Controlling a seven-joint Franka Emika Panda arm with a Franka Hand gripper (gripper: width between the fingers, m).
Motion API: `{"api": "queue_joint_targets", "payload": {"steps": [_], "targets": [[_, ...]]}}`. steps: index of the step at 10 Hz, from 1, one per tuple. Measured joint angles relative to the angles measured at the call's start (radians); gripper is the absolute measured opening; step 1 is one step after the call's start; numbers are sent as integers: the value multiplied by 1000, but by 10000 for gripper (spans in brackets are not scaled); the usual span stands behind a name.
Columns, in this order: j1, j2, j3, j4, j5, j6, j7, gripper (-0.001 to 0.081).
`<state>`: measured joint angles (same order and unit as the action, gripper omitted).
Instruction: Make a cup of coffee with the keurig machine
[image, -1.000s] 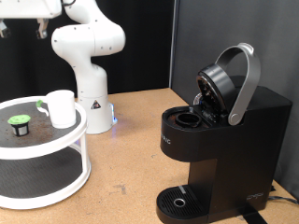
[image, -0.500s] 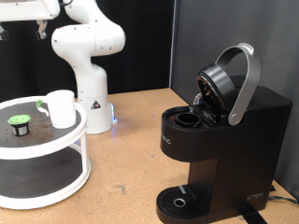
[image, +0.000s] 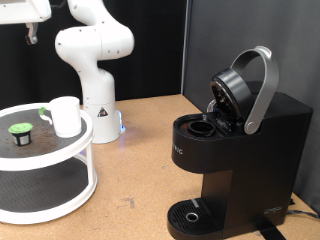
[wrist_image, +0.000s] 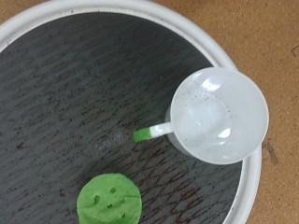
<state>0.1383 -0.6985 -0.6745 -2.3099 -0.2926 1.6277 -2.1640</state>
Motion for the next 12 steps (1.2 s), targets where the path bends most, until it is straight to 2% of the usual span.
{"api": "queue_joint_targets", "payload": {"steps": [4, 5, 9, 12], "targets": [[2, 39, -17, -13, -11, 5, -14, 807], [5, 61, -28, -23, -11, 25, -16, 807], [4, 153, -62, -110, -55, 241, 7, 807], [4, 149, -67, -112, -37, 238, -1, 807]]}}
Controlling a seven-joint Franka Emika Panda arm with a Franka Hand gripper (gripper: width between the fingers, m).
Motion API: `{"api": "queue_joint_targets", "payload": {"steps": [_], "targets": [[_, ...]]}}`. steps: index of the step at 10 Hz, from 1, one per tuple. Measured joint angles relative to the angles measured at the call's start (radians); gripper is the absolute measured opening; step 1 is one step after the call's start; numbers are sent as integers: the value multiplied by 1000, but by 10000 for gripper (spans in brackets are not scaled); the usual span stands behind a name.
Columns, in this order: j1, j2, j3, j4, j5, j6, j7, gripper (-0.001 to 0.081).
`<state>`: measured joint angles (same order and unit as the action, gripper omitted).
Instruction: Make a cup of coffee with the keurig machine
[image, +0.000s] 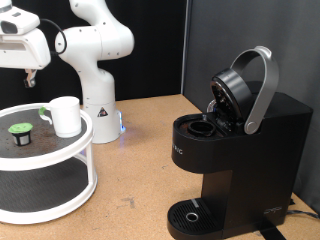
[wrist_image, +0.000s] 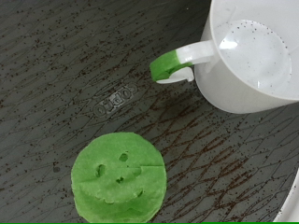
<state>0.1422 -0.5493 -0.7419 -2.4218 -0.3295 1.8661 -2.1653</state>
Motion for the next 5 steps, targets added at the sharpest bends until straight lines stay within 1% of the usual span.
{"api": "queue_joint_targets", "payload": {"steps": [2, 5], "targets": [[0, 2, -10, -19, -14, 31, 0, 807], [-3, 12, -28, -61, -48, 93, 1, 807]]}}
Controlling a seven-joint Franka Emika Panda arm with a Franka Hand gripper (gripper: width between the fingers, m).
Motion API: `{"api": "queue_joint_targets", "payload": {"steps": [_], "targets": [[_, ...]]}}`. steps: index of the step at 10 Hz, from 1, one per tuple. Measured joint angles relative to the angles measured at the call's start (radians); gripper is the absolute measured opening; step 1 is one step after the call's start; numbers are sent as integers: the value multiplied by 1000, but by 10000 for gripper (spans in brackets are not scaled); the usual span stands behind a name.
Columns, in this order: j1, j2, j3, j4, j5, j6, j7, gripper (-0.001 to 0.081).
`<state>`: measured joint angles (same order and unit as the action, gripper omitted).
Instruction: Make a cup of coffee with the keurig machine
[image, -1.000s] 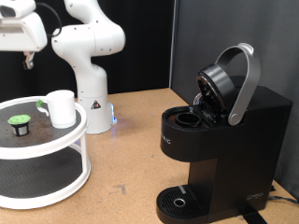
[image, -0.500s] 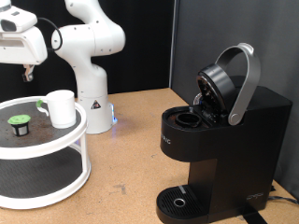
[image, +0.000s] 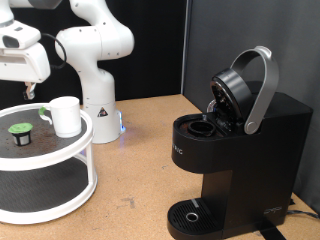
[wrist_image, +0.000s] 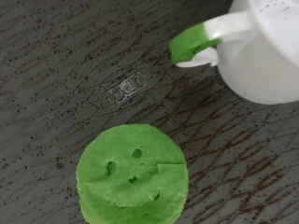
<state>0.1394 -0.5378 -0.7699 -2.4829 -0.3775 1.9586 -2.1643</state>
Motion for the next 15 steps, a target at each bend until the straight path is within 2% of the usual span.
{"api": "queue_joint_targets", "payload": {"steps": [8, 15], "targets": [[0, 82, -47, -97, -22, 204, 3, 807], [0, 154, -67, -141, -29, 295, -10, 807]]}}
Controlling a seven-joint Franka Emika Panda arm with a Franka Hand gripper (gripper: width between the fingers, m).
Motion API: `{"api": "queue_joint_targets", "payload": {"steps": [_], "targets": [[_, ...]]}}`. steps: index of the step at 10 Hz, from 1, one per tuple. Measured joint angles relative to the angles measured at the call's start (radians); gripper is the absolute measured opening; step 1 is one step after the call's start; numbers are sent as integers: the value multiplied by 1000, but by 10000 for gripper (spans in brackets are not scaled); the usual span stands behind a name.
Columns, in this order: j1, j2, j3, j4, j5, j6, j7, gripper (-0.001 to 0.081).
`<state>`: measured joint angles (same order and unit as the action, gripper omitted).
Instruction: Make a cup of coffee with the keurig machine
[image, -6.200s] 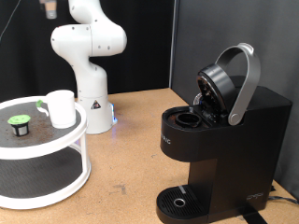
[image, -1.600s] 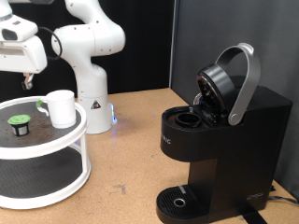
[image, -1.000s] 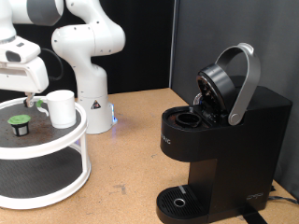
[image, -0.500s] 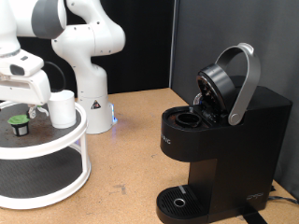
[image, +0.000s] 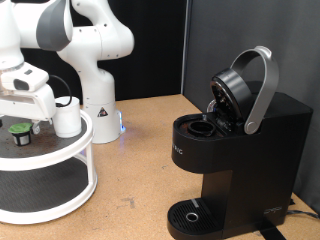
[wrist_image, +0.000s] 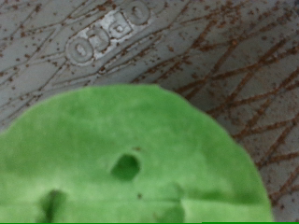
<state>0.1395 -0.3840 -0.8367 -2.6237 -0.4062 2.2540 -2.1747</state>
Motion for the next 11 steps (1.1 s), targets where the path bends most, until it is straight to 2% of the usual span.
{"api": "queue_joint_targets", "payload": {"steps": [5, 6, 7, 8, 9, 11], "targets": [[1, 19, -19, -8, 6, 15, -20, 807], [1, 19, -20, -8, 8, 16, -20, 679], [1, 19, -20, -8, 9, 17, -20, 679], [2, 19, -20, -7, 10, 22, -20, 501], [2, 19, -21, -5, 13, 22, -20, 456], [2, 9, -20, 10, 42, -6, -24, 456]]}}
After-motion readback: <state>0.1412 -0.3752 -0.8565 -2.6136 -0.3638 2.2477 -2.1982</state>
